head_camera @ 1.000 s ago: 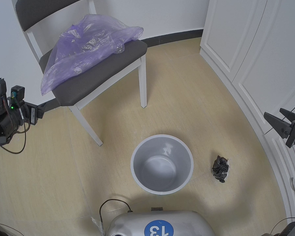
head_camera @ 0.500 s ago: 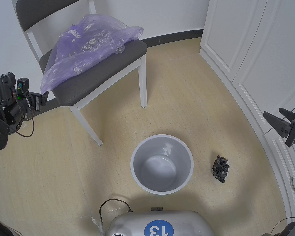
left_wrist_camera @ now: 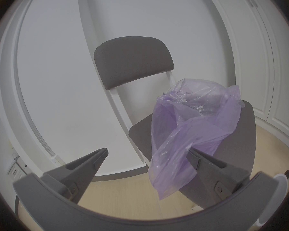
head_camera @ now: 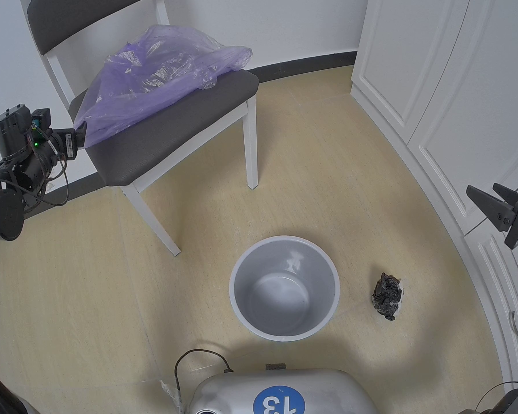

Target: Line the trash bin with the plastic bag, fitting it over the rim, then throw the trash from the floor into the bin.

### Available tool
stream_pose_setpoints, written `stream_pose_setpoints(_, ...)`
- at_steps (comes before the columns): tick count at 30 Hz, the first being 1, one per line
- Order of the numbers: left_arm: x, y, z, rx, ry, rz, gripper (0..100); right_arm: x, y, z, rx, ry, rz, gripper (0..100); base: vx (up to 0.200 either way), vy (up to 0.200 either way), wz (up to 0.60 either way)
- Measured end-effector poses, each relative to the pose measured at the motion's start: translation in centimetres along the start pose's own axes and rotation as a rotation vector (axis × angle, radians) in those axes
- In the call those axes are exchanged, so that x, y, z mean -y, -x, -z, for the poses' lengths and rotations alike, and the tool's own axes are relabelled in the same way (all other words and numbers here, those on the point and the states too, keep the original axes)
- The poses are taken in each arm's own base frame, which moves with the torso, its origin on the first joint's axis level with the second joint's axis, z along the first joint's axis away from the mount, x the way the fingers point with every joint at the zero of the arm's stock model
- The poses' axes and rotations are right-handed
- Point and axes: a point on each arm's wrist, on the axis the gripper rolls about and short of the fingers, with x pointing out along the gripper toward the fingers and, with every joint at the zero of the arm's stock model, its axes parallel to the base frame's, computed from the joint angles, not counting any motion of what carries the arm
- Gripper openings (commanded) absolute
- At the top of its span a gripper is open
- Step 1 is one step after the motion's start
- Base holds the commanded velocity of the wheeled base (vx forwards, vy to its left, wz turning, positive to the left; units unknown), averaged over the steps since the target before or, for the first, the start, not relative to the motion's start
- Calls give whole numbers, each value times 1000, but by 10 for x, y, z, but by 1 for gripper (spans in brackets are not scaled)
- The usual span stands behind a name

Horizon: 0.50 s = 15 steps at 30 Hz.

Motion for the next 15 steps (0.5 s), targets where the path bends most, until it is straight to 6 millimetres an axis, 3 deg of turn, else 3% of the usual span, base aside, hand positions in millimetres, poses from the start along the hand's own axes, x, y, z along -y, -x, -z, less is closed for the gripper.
stream_pose_setpoints(15,19,-19,32,-55,-15,32,100,1,-1,0,-3,0,4,100,0,0,0)
